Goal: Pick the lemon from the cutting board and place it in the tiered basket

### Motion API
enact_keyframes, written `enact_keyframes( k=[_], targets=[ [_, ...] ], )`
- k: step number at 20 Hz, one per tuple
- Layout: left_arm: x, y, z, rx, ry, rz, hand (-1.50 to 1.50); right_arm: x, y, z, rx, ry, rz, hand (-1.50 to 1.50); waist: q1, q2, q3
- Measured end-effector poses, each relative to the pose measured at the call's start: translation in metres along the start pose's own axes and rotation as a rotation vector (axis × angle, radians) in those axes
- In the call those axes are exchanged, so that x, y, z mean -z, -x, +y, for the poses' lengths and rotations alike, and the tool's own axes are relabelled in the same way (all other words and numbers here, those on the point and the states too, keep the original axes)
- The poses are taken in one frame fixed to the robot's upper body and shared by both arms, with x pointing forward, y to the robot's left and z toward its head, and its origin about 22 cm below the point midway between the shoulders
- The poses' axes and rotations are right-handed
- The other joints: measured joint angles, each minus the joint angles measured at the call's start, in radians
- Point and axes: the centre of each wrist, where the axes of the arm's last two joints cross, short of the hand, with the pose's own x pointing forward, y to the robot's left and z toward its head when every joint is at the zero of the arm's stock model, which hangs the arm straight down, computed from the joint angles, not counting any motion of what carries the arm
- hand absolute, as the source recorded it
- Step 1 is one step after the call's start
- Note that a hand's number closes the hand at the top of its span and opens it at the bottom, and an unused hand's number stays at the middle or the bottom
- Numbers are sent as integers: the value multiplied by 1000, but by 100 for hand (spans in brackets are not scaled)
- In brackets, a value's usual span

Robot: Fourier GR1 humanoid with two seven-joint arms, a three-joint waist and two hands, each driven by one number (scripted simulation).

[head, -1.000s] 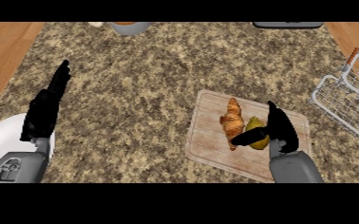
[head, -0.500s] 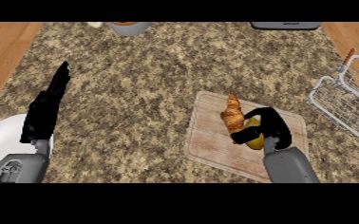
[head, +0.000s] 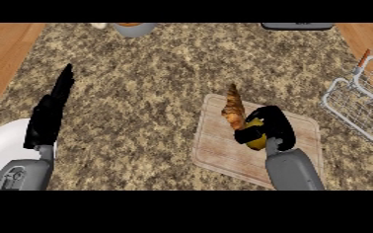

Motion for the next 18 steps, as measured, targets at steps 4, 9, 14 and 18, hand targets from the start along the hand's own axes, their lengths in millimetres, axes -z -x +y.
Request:
enact_keyframes(
  k=[4,9,14,18],
  targets=[
    [7,-6,-3,-1,17,-14,0,8,-50,2,-44,119,-46,150,25,10,2],
    [11,-7,-3,-3,25,-17,0,13,-96,-5,-25,297,-116,150,35,13,3],
    [8,-2,-4,5,26,-11,0,1,-127,-33,82,547,-230,150,27,8,2],
    [1,2,-4,1,19,-4,0,-12,-146,-59,102,755,-306,150,17,2,2]
  ],
)
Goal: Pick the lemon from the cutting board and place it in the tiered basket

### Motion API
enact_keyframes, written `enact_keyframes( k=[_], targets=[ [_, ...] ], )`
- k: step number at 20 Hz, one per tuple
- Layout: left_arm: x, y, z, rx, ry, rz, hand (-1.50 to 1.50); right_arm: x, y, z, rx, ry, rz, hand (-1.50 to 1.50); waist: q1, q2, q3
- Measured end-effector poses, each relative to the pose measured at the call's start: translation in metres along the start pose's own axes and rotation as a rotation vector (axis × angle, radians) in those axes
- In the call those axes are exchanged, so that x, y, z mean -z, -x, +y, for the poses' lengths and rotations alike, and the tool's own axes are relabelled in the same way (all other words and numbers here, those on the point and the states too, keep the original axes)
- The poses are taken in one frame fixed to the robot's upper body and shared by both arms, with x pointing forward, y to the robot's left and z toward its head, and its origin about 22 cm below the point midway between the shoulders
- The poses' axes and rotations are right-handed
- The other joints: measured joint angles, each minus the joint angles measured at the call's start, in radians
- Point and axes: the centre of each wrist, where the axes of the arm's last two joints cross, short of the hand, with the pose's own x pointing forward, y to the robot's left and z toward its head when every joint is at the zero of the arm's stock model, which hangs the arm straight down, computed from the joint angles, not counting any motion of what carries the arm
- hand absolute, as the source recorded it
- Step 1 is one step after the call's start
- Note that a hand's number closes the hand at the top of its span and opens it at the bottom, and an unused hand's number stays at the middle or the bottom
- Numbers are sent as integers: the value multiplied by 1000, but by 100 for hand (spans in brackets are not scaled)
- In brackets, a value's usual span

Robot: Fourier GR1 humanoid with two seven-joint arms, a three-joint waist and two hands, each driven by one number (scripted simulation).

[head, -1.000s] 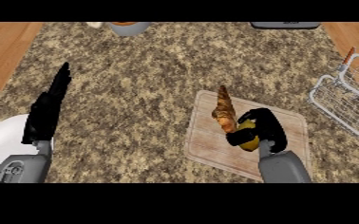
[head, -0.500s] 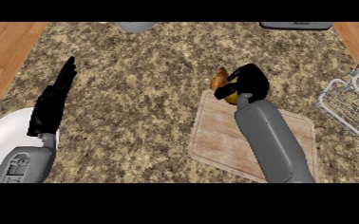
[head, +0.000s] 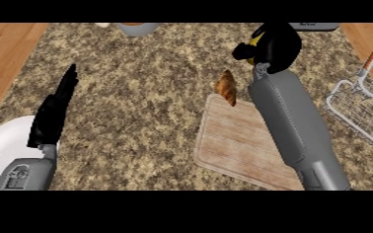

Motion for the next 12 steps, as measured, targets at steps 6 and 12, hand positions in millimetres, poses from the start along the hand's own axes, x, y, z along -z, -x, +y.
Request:
enact_keyframes(
  k=[6,12],
  targets=[
    [0,-4,3,0,-12,6,0,17,-30,-46,3,218,-38,150,-18,-5,0],
    [-1,0,11,0,-25,9,0,36,-31,-85,-68,277,-4,150,-24,-5,0]
  ],
)
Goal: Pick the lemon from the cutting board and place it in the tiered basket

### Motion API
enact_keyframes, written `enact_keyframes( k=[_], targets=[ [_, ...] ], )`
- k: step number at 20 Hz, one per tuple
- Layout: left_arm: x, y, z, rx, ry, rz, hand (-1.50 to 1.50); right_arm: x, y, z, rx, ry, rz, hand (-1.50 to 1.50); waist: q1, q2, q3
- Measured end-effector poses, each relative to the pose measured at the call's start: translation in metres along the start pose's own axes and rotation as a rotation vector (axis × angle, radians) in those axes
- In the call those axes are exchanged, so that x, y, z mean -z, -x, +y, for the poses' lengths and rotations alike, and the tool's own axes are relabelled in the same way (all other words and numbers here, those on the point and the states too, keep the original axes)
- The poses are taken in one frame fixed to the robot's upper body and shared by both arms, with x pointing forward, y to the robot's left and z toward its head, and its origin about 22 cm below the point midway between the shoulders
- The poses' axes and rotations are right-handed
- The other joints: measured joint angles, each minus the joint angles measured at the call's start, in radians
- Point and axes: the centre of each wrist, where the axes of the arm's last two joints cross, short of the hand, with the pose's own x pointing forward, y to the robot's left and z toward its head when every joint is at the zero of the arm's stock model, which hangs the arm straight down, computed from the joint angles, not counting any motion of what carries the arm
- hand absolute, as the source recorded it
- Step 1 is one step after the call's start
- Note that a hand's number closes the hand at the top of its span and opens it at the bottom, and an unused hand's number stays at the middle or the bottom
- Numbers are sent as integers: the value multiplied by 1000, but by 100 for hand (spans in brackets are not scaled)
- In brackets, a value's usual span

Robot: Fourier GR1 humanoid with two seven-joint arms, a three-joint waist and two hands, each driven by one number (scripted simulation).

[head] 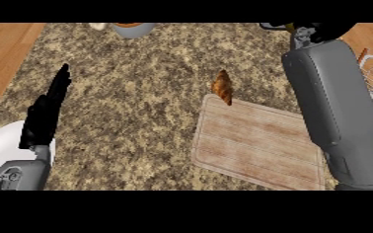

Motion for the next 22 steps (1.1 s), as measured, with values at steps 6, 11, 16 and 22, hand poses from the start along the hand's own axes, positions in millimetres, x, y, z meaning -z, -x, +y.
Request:
enact_keyframes(
  k=[6,11,16,22],
  targets=[
    [-2,1,0,-3,9,0,0,39,14,-28,14,-13,35,150,5,3,0],
    [-1,-8,-7,-8,4,-1,0,63,43,-19,-102,-3,57,150,8,6,1],
    [-1,-5,-7,-5,5,-3,0,88,75,-18,-301,41,84,150,5,6,0],
    [1,-5,-7,0,2,-1,0,115,115,-26,-457,74,125,150,5,6,1]
  ],
)
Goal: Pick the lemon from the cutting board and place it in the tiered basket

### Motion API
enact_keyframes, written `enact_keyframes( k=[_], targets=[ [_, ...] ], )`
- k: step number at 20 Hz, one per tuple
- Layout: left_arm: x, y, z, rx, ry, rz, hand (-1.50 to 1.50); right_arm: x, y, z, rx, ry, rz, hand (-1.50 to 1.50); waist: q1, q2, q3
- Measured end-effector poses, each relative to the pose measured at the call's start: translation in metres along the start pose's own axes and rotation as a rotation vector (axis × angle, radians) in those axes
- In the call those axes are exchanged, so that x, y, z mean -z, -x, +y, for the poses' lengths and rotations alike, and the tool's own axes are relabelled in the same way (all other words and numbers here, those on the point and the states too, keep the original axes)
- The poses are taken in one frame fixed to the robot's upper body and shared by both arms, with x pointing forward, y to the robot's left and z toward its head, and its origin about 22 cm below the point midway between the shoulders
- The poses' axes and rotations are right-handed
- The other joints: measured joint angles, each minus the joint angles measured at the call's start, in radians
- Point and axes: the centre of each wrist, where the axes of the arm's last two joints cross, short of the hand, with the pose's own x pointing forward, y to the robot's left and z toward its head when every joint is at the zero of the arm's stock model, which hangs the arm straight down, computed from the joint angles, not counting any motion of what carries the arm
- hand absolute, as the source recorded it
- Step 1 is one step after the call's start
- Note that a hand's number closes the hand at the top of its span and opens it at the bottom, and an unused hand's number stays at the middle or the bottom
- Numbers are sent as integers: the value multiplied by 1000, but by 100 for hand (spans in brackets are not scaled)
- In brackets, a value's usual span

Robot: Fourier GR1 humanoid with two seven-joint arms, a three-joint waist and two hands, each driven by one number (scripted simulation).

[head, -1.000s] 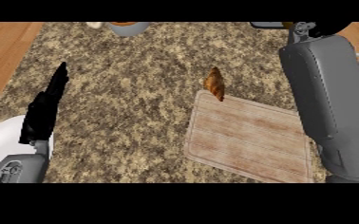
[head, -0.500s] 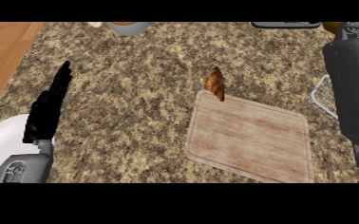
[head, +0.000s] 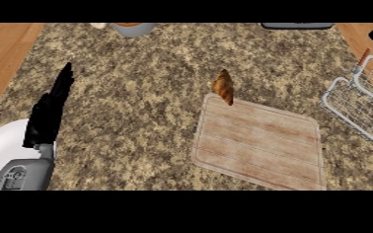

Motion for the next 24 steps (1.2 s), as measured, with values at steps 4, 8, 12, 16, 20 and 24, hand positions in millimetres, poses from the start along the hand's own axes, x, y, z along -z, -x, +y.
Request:
enact_keyframes(
  k=[4,8,12,16,20,24],
  targets=[
    [0,7,-2,-2,-2,-3,0,18,30,1,-18,-33,-21,150,-2,-1,0],
    [-1,6,-4,2,-2,-3,0,23,49,10,-4,-88,-42,150,0,0,0],
    [-5,7,-1,-2,0,-3,0,21,61,23,49,-156,-45,150,2,0,0],
    [-1,-3,2,-4,0,-3,0,20,75,39,104,-244,-22,150,1,-1,1],
    [-4,-1,1,0,-1,-2,0,21,93,56,203,-333,74,-150,0,0,1],
    [-2,1,0,-2,4,-3,0,19,102,61,289,-328,103,-150,1,0,1]
  ],
)
